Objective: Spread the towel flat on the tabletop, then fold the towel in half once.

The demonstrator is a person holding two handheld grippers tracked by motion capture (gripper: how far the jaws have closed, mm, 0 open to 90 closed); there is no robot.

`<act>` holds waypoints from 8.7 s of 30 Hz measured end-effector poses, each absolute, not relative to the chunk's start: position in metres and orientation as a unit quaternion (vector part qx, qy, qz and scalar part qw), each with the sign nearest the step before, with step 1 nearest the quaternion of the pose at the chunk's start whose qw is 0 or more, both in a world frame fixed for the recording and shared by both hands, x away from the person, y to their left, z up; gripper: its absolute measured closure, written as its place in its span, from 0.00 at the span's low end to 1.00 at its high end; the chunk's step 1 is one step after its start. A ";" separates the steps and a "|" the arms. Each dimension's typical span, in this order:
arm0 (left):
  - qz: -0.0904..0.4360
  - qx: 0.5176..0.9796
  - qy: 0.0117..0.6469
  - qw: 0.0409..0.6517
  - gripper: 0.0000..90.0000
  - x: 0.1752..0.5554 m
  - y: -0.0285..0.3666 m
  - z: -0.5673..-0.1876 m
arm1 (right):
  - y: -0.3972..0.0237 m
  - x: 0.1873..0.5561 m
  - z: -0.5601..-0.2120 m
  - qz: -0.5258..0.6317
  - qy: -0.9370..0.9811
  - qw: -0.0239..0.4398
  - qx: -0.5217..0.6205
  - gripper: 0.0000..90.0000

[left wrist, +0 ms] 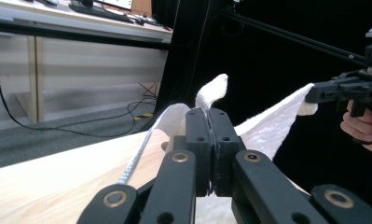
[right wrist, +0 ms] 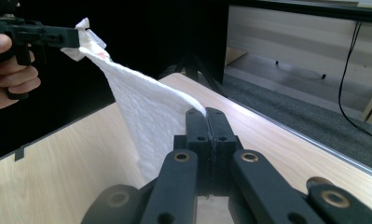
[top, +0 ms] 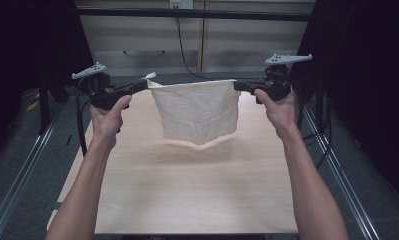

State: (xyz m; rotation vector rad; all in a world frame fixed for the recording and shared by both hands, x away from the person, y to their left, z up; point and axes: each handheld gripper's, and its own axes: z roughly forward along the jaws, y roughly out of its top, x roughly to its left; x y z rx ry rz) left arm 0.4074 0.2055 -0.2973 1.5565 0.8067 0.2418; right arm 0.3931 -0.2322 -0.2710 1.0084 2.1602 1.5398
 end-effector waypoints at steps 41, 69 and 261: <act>0.022 0.736 0.372 0.565 0.98 0.266 0.216 -0.458 | -0.235 0.241 -0.447 0.490 0.796 0.042 0.354 1.00; 0.019 0.756 0.355 0.550 0.85 0.257 0.226 -0.460 | -0.254 0.223 -0.462 0.500 0.777 0.029 0.380 0.78; 0.060 0.754 0.373 0.538 1.00 0.398 0.204 -0.443 | -0.252 0.389 -0.410 0.475 0.760 0.108 0.430 0.99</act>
